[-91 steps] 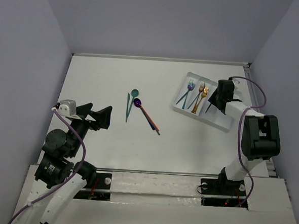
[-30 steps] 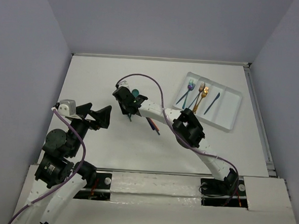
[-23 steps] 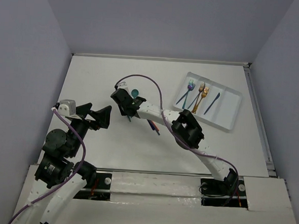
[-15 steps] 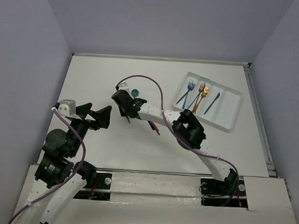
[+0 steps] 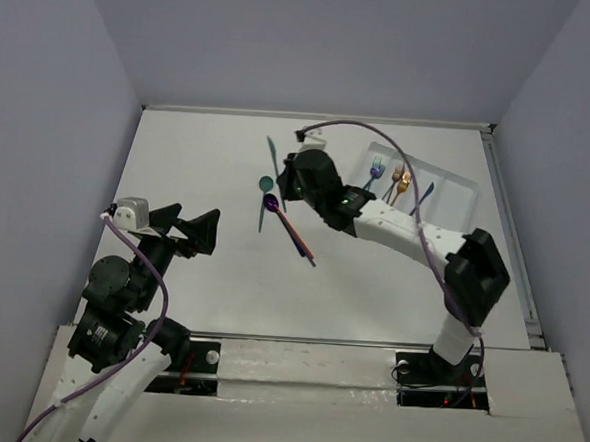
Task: Sort the eating utensils into containers
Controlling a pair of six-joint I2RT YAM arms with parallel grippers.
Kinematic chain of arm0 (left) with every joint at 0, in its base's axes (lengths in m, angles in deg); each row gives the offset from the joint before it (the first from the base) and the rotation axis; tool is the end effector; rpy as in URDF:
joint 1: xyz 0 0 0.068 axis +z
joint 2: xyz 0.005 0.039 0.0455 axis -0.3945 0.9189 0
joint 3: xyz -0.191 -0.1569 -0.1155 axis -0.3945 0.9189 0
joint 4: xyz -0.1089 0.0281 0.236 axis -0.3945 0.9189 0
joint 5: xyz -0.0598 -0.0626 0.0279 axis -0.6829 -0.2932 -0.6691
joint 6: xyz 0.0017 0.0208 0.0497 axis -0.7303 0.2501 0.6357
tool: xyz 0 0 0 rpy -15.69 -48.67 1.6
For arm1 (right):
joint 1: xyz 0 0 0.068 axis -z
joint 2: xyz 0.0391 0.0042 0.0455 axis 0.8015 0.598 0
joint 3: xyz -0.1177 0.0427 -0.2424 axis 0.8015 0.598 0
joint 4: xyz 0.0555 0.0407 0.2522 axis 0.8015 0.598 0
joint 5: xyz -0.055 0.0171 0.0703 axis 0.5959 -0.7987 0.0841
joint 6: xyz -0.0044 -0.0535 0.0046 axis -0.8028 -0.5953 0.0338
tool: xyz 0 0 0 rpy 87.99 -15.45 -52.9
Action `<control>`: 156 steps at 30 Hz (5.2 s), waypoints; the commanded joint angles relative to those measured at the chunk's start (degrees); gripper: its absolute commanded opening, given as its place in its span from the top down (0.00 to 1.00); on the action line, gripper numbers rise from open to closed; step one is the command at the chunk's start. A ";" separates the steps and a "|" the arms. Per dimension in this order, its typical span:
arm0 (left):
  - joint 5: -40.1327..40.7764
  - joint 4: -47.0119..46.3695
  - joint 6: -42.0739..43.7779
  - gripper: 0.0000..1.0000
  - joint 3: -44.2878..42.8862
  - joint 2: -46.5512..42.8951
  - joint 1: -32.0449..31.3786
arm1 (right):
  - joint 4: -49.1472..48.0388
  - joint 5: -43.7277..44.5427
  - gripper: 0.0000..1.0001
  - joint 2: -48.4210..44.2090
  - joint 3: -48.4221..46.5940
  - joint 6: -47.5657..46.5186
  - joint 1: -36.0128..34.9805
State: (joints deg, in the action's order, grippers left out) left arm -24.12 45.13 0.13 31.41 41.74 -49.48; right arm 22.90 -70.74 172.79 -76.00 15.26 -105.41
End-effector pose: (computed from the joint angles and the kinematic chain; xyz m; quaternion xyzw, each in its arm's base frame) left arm 0.0667 -0.0281 0.3649 0.0045 0.6184 -0.2500 0.7451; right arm 0.2794 0.3422 0.2914 -0.1102 0.8298 0.2364 0.4933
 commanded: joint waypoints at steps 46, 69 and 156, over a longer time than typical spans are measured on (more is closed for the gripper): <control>-1.80 -2.81 0.67 0.01 -1.52 -0.15 -0.92 | -1.90 -9.41 0.36 -17.35 24.20 -6.28 39.97; -1.89 -2.64 0.67 0.01 -1.52 0.29 -0.39 | 15.68 -9.41 0.72 9.10 0.28 -14.38 6.44; -0.74 -1.85 0.67 0.01 -1.69 -2.78 -4.43 | 25.60 11.94 0.77 13.30 -14.90 -6.29 27.62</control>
State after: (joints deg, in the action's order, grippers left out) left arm -25.11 45.24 0.15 31.41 39.86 -52.51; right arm 45.96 -62.08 183.15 -84.90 9.77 -77.83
